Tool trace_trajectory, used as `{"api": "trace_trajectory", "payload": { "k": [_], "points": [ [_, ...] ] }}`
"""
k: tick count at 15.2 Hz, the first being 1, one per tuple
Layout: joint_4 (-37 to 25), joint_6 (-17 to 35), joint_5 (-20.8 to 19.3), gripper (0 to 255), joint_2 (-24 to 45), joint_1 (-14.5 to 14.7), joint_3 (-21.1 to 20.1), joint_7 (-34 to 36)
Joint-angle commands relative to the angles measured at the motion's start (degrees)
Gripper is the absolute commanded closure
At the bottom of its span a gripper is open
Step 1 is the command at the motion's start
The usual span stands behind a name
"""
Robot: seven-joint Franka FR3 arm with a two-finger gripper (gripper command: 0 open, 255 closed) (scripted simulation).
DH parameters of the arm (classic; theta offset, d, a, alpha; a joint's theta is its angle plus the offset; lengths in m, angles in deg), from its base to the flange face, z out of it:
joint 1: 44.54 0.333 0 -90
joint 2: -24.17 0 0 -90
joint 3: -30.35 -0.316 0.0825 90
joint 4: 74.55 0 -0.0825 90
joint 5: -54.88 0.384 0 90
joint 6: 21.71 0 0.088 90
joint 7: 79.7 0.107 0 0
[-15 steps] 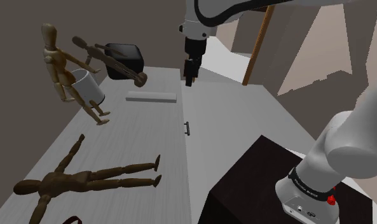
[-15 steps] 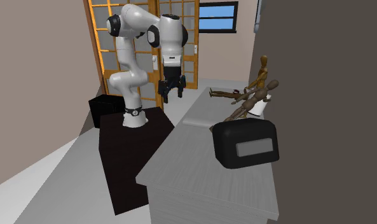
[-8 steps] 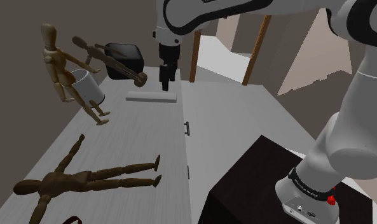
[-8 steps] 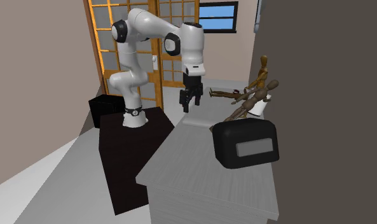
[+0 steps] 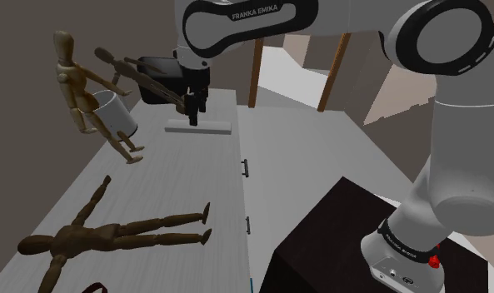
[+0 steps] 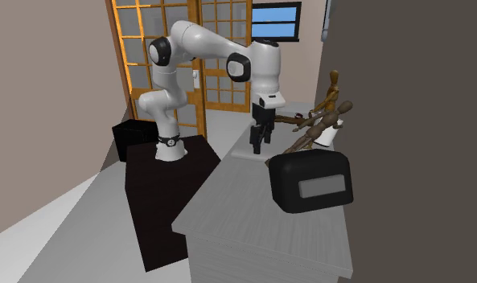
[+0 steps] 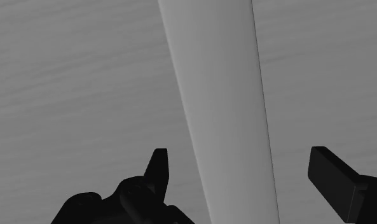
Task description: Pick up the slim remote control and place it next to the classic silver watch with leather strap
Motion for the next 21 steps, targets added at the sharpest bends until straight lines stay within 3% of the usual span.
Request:
{"api": "trace_trajectory", "payload": {
  "k": [1,5,13,14,21],
  "points": [
    [0.5,1.2,-0.2,0,0.6,0.1,0.0,0.0],
    [3.0,4.4,-0.4,0,1.3,0.1,0.1,0.2],
    [3.0,4.4,-0.4,0,1.3,0.1,0.1,0.2],
    [3.0,4.4,-0.4,255,1.3,0.1,0.1,0.2],
    [3.1,4.4,-0.3,255,1.3,0.1,0.1,0.1]
  ]
}}
